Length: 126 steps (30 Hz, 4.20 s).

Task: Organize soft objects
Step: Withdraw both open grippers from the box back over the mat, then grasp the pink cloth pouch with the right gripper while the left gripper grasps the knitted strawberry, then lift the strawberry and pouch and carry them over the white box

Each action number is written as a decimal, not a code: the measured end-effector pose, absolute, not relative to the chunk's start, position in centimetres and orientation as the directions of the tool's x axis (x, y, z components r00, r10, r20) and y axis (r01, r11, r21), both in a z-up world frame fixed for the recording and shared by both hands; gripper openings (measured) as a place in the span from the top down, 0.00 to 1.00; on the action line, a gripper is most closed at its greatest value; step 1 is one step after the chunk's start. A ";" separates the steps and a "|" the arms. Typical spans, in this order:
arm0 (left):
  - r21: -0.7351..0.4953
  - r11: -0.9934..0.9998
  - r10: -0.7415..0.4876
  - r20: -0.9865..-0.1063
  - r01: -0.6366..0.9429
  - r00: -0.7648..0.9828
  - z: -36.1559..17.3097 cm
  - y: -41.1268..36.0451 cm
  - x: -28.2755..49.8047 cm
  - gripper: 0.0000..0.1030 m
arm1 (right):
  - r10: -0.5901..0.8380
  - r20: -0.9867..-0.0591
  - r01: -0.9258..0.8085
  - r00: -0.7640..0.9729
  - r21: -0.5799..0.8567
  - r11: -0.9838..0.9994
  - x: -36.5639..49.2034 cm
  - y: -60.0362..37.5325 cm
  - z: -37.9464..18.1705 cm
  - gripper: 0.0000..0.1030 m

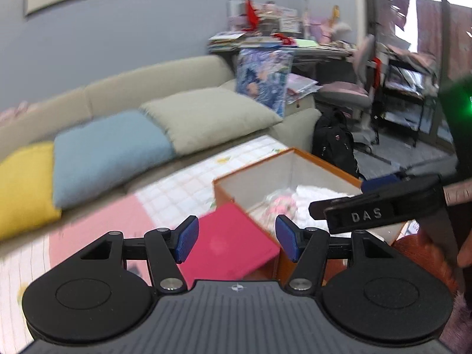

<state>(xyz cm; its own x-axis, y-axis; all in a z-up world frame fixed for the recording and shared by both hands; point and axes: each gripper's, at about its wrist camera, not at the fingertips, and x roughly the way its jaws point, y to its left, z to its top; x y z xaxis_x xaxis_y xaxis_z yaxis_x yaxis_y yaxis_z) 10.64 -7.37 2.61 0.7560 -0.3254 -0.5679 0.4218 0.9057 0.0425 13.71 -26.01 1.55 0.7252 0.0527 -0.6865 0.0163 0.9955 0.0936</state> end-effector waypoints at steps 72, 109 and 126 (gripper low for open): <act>-0.033 0.999 -0.022 -0.746 -0.004 0.666 -10.1 10.9 9.4 0.31 | 0.375 -0.848 -0.641 0.375 0.055 0.765 16.6 -1.4 -13.4 0.90; -0.088 0.996 -0.059 -0.714 -0.005 0.698 -10.5 11.7 10.3 0.48 | 0.413 -0.793 -0.618 0.447 0.060 0.784 15.2 -2.6 -10.1 0.91; -0.146 0.975 -0.223 -0.582 0.169 0.782 -3.3 5.0 6.7 0.48 | 0.424 -0.695 -0.485 0.582 0.123 0.866 11.3 -12.7 -2.5 0.90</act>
<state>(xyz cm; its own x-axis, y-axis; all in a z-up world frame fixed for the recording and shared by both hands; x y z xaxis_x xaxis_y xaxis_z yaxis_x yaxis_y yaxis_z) 6.68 5.02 -3.27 0.7819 -0.2226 -0.5823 0.1691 0.9748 -0.1456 11.32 -12.70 -2.54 0.5815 0.4236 -0.6945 -0.4845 0.8661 0.1225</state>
